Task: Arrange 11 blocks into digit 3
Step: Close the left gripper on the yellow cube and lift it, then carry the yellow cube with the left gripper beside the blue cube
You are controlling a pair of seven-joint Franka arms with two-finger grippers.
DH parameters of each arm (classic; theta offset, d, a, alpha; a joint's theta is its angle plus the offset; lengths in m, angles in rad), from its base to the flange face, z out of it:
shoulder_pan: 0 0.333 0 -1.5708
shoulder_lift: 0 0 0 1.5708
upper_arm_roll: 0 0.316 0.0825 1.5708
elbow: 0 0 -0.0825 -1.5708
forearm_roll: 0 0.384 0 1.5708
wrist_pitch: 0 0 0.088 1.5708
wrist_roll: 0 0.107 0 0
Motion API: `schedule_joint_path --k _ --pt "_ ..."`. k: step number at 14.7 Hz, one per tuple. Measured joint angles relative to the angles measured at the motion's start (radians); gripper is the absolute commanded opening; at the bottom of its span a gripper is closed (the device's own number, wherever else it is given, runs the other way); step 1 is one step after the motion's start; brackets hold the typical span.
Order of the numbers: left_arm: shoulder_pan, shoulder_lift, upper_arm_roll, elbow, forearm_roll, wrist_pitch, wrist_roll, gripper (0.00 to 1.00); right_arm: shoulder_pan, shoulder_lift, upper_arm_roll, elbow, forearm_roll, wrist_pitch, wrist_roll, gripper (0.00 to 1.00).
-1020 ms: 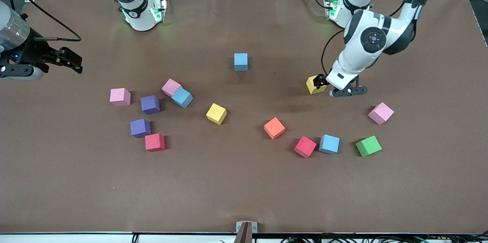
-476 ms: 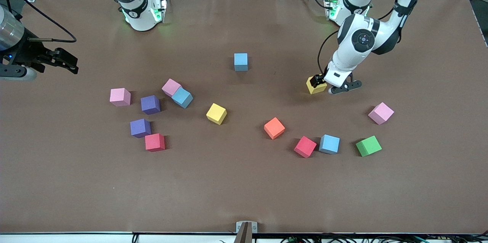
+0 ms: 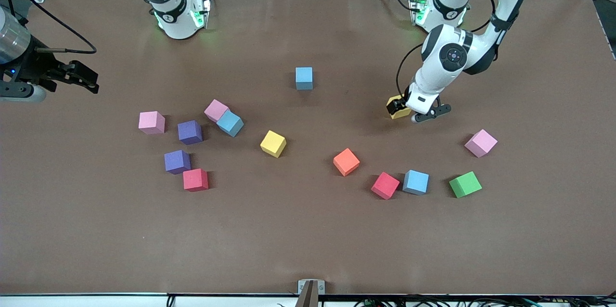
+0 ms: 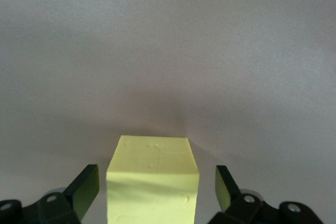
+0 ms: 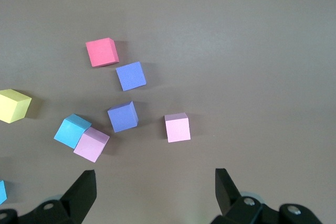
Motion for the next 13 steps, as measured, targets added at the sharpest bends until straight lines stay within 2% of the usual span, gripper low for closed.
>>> schedule_joint_path --k 2,5,13 --pt "0.0 0.015 0.0 0.0 0.0 0.009 -0.01 0.5 0.0 0.0 0.0 0.0 0.0 0.0 0.0 1.0" --pt "-0.013 0.019 -0.001 0.006 0.0 0.01 -0.119 0.21 0.0 0.0 0.0 0.0 0.0 0.0 0.0 1.0" --pt "-0.175 0.019 -0.028 0.077 0.0 -0.024 -0.616 0.21 0.0 0.0 0.0 0.0 0.0 0.0 0.0 1.0"
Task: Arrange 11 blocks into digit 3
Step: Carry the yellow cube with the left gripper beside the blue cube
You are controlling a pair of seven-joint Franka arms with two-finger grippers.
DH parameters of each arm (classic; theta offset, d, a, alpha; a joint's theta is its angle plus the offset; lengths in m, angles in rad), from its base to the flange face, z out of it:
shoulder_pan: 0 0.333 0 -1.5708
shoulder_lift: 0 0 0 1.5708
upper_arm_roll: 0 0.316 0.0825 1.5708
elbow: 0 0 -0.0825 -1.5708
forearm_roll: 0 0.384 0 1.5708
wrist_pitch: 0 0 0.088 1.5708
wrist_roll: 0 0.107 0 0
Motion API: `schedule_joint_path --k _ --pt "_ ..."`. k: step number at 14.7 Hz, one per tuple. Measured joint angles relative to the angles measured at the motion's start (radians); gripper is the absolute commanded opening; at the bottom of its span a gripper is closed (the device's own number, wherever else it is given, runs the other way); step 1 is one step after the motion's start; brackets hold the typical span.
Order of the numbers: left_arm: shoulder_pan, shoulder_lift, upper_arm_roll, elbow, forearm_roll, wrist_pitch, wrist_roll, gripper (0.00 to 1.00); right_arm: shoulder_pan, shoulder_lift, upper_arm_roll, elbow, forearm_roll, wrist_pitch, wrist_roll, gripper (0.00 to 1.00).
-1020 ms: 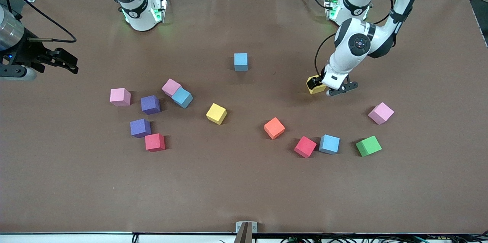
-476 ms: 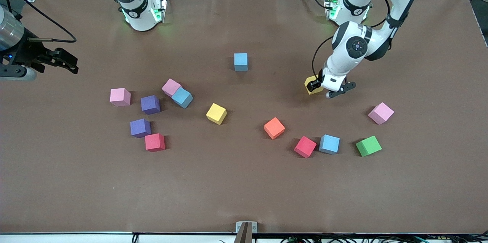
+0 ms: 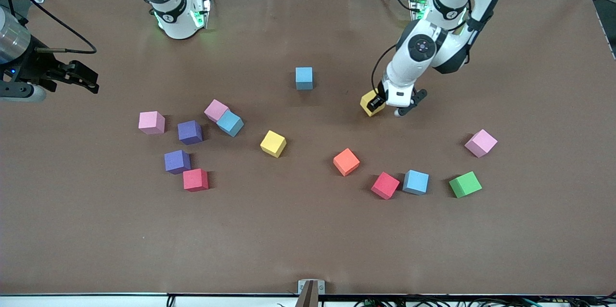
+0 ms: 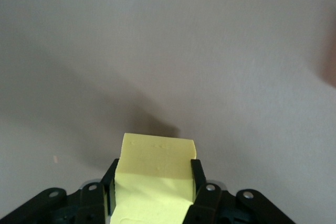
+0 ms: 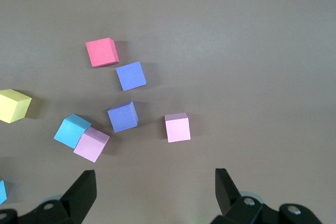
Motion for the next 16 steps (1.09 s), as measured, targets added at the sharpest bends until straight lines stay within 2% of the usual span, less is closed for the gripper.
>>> schedule_joint_path --k 7,10,16 --pt "-0.092 0.0 -0.006 0.034 0.0 -0.036 -0.501 0.21 0.0 0.0 0.0 0.0 0.0 0.0 0.0 1.0" --pt "-0.17 0.002 -0.009 0.034 0.0 -0.036 -0.715 0.21 0.0 0.0 0.0 0.0 0.0 0.0 0.0 1.0" --pt "-0.264 0.036 -0.012 0.034 0.0 -0.025 -1.046 0.23 0.0 0.0 0.0 0.0 0.0 0.0 0.0 1.0"
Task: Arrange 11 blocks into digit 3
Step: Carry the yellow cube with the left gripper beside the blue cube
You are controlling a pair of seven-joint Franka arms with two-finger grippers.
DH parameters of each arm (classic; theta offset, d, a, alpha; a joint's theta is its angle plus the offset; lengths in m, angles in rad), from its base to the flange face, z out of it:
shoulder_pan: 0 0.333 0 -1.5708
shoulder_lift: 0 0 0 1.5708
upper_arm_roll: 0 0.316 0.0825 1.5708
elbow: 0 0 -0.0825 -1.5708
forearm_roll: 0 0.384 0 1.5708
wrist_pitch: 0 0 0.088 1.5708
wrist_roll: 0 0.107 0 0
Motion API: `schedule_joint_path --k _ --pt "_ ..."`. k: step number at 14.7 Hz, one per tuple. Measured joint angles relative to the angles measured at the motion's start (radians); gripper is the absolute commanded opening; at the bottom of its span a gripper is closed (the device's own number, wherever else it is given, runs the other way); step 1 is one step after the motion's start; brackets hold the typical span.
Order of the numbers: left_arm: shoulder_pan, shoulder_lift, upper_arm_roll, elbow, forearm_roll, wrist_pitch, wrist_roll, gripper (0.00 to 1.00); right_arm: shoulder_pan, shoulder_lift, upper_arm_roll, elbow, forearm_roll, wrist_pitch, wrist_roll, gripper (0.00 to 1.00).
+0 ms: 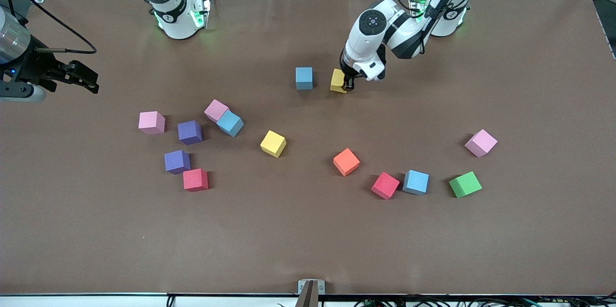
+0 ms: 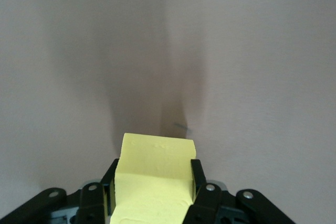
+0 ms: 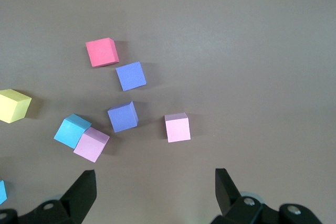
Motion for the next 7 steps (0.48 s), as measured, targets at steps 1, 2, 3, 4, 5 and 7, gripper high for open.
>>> schedule_joint_path --k 1,2,3,4,5,7 --pt "-0.01 0.009 0.0 0.0 0.0 0.005 -0.034 0.23 0.0 0.0 0.0 0.0 0.0 0.0 0.0 1.0" --pt "-0.015 0.017 0.0 0.001 0.0 0.017 -0.069 0.23 0.0 0.0 0.0 0.0 0.0 0.0 0.0 1.0" --pt "-0.016 0.025 0.0 0.002 0.0 0.028 -0.098 0.24 0.0 0.0 0.0 0.0 0.0 0.0 0.0 1.0" --pt "-0.017 0.031 0.0 0.004 0.0 0.033 -0.12 0.25 0.0 0.0 0.0 0.0 0.0 0.0 0.0 1.0" --pt "-0.022 0.035 0.0 0.006 0.0 0.036 -0.144 0.25 0.0 0.0 0.0 0.0 0.0 0.0 0.0 1.0" --pt "-0.049 0.037 0.001 0.012 0.0 0.037 -0.215 0.26 0.0 0.0 0.0 0.0 0.0 0.0 0.0 1.0"
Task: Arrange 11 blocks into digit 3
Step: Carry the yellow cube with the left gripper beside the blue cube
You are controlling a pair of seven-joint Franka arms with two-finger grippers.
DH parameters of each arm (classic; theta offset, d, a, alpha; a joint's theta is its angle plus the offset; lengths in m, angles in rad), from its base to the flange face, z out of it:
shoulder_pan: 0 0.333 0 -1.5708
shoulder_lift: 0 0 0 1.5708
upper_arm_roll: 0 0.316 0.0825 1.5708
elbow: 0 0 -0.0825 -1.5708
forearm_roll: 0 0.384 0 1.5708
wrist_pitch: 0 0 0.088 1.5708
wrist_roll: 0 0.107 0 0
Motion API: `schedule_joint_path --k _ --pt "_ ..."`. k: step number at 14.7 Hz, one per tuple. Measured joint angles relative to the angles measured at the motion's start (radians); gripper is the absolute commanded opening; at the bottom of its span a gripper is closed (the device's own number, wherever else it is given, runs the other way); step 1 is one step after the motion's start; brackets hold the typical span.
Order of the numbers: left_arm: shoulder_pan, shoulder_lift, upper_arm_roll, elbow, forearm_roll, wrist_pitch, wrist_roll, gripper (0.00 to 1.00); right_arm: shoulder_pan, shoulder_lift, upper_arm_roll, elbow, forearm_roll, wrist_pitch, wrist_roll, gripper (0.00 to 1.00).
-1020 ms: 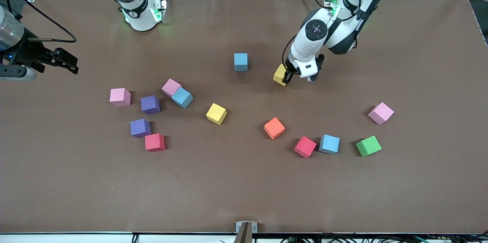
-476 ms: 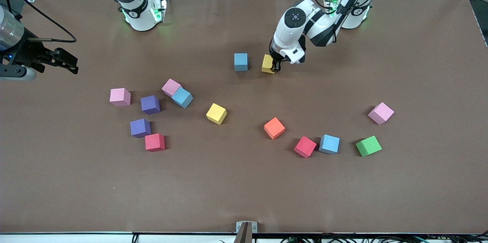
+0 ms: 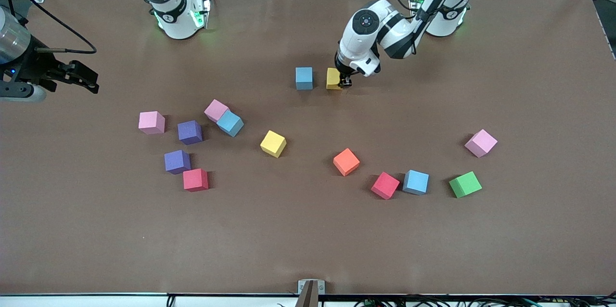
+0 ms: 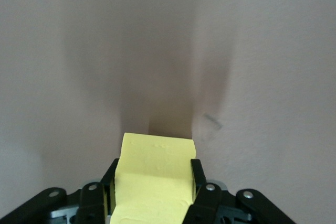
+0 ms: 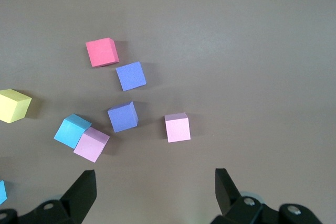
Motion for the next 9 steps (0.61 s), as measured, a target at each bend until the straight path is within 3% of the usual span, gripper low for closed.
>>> schedule_joint_path --k 9 --pt "-0.043 0.0 0.003 0.035 0.0 0.001 -0.128 0.27 0.0 0.0 0.0 0.0 0.0 0.0 0.0 1.0"
